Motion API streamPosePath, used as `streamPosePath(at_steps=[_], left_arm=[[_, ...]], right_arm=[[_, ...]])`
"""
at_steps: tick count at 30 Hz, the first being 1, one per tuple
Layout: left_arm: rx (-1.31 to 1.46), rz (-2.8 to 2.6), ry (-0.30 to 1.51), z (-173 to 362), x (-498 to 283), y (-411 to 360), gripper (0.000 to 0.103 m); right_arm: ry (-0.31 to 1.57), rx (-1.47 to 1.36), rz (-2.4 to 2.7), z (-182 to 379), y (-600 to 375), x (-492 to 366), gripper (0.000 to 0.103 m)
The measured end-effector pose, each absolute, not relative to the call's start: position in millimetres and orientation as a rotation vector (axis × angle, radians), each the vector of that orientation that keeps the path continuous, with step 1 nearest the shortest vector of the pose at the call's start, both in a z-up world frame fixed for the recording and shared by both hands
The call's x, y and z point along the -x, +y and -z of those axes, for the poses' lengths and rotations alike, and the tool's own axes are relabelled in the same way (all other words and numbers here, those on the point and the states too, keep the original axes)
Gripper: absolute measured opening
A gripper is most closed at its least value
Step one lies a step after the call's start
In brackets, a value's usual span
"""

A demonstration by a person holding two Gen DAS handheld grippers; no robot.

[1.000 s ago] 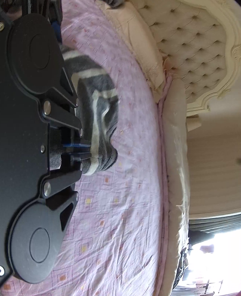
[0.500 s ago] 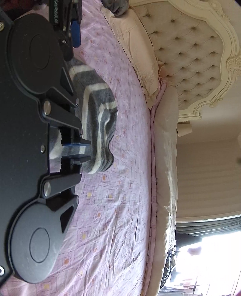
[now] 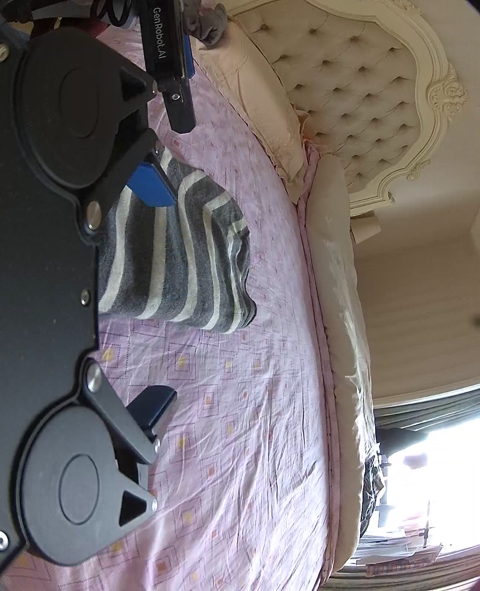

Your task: Fold small clothes

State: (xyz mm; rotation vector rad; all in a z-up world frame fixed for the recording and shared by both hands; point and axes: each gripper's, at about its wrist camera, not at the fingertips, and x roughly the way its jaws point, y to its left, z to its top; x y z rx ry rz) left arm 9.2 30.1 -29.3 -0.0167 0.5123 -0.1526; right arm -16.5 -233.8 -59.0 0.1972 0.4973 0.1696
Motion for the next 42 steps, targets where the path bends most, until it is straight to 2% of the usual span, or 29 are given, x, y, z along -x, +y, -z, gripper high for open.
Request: streamPosePath(at_steps=[9,21,42], left_arm=[[-0.046,0.048,0.618,16,1,10,0.103],[-0.107,-0.051,0.747,26,6,3,0.103],[-0.032,-0.019,0.793,28,6,13,0.102]], right_arm=[[0.581,-0.172,-0.092,56,-235,26,0.103],[0.631,-0.172,-0.066,53,-237,34,0.103],[0.637,-0.158,-0.040,46,-234,32,0.103]])
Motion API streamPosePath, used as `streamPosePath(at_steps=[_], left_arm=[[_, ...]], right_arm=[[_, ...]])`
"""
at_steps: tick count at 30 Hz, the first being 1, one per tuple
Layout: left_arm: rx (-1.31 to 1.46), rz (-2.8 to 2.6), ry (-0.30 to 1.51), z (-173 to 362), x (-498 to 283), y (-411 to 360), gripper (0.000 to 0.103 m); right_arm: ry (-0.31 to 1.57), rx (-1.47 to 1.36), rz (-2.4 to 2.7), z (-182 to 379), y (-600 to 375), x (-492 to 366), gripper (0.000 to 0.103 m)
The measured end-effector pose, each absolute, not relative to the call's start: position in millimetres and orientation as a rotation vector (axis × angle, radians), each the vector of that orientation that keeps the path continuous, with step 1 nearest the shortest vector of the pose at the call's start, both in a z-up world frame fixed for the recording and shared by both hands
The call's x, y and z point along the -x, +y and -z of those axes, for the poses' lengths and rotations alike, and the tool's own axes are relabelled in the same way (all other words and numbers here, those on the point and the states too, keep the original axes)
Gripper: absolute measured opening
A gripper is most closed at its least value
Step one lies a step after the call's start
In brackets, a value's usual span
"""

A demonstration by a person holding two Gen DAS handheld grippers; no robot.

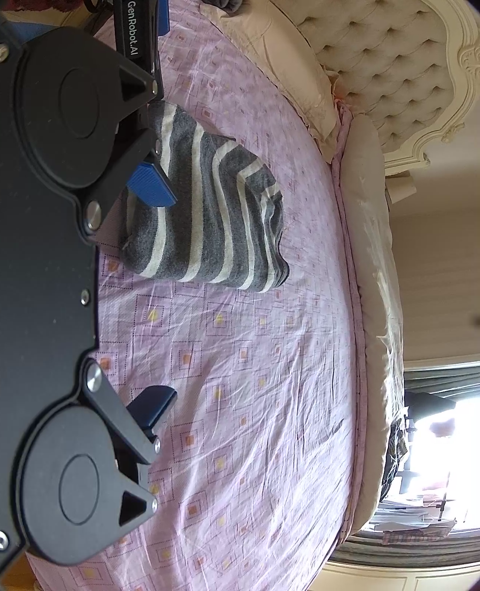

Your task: Fold small clothes

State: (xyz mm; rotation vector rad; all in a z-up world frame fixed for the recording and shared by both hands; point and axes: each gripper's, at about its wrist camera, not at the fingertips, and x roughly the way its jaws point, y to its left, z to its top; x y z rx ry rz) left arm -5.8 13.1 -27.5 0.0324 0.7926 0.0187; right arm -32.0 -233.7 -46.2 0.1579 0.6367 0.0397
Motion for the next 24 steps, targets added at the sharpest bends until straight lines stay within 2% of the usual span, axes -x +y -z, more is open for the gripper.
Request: streamPosePath(at_steps=[24], left_arm=[[-0.006,-0.014,0.834,29,-1,23,0.103]], right_arm=[[0.729,-0.177,0.015,34,-219,19,0.103]])
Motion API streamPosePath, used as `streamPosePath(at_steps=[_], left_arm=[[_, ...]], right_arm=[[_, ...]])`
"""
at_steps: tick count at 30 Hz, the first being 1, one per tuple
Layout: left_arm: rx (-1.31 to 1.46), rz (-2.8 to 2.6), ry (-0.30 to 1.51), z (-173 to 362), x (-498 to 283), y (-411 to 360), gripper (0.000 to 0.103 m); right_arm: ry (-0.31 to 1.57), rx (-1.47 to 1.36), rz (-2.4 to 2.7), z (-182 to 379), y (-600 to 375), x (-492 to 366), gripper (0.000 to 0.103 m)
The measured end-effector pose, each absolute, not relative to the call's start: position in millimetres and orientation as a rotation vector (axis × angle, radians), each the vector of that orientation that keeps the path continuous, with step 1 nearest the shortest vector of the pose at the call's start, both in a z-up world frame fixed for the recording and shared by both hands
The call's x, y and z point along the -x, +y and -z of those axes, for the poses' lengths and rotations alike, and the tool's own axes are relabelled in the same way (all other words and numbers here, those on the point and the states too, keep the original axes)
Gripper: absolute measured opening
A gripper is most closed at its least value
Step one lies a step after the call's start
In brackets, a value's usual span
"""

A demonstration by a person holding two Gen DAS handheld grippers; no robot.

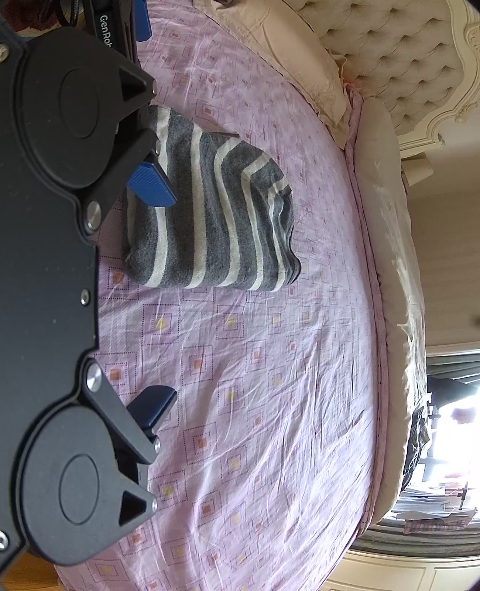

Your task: Fold small clothes

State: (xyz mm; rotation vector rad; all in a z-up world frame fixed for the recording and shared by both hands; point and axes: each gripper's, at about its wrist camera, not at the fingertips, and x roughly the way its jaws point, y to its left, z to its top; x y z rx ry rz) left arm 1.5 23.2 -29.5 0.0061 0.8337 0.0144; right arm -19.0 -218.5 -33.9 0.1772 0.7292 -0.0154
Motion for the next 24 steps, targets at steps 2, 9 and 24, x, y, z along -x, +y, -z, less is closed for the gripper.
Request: streamPosePath(at_steps=[2,9,24], left_arm=[[-0.007,-0.015,0.831,28,-2,24,0.103],[-0.007,-0.015,0.839,27,-3,23,0.102],[-0.024,0.014,0.886,35,-8,9,0.101]], right_arm=[[0.731,-0.170,0.014,33,-216,18,0.103],[0.738,-0.200,-0.013,32,-217,18,0.103],[0.744,-0.223,0.005,38,-229,18,0.103]])
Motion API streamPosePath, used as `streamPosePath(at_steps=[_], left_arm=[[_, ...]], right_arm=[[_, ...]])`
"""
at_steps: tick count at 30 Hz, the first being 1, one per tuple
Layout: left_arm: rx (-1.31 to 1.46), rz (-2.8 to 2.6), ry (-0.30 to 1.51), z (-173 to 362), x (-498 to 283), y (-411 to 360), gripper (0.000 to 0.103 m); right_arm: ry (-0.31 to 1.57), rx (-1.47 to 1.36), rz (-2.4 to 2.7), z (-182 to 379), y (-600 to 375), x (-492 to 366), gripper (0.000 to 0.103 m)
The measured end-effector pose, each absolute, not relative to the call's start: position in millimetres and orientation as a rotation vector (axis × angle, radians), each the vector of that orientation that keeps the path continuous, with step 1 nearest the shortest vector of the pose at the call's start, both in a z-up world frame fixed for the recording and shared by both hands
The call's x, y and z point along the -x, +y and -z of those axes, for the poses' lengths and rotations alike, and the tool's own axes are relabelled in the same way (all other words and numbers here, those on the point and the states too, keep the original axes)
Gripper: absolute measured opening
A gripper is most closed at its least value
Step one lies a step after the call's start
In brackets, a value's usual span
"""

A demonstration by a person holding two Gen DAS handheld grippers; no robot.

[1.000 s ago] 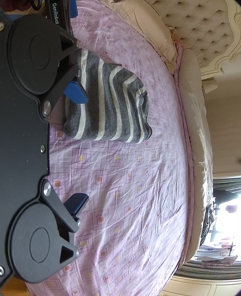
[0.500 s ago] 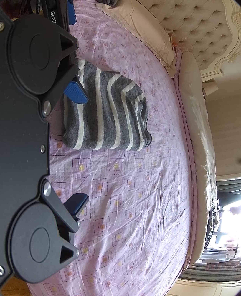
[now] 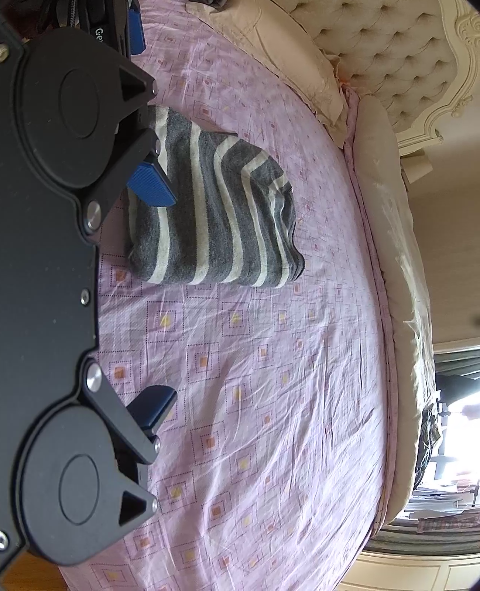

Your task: Fold small clothes

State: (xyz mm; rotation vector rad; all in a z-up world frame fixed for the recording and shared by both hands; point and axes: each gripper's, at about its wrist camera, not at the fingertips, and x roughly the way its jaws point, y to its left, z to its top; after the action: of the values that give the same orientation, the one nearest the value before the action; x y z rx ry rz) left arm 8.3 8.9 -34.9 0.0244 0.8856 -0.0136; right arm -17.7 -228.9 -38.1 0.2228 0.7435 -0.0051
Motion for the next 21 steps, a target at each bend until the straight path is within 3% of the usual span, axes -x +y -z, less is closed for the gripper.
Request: streamPosePath(at_steps=[21], left_arm=[[-0.035,0.037,0.898,38,-13,-5,0.101]], right_arm=[[0.760,-0.250,-0.004,46,-236,10,0.103]])
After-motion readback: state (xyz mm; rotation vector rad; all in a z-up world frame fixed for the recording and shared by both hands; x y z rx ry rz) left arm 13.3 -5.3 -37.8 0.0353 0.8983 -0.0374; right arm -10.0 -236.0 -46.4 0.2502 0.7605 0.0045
